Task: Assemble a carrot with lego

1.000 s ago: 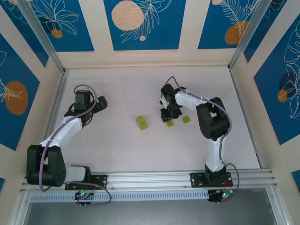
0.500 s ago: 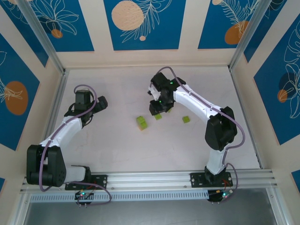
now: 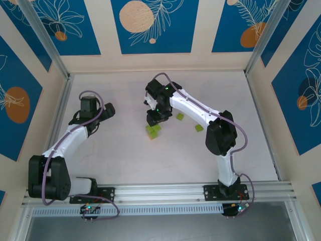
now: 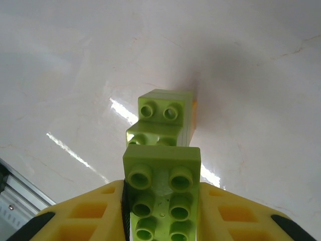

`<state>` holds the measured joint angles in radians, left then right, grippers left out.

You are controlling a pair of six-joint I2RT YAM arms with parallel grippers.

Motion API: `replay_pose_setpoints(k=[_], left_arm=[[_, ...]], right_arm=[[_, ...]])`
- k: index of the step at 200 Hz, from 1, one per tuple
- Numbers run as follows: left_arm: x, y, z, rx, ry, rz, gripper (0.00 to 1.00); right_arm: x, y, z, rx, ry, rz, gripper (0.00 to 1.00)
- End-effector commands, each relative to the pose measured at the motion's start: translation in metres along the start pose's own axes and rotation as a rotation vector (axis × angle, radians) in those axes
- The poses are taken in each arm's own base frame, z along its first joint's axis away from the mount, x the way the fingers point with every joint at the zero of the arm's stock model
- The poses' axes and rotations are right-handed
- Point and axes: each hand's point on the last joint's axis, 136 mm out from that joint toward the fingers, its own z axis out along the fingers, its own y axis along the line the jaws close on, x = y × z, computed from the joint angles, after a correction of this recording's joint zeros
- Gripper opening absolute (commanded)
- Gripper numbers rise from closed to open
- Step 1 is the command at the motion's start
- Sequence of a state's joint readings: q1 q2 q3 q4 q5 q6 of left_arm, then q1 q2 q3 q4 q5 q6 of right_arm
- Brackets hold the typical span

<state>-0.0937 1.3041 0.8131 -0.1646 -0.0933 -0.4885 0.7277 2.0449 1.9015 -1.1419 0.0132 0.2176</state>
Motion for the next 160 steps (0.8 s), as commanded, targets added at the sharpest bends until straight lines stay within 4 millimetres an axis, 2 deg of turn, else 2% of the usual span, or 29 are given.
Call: replay_pose_setpoints(k=[1, 160], left_arm=[[-0.014, -0.006, -0.009, 0.022, -0.037, 0.007, 0.98], [-0.014, -0.005, -0.008, 0.021, -0.036, 0.006, 0.98]], right_arm=[[-0.003, 0.013, 0.0, -0.043, 0.016, 0.004, 0.34], [-0.003, 0.017, 0.019, -0.032, 0.065, -0.007, 0.33]])
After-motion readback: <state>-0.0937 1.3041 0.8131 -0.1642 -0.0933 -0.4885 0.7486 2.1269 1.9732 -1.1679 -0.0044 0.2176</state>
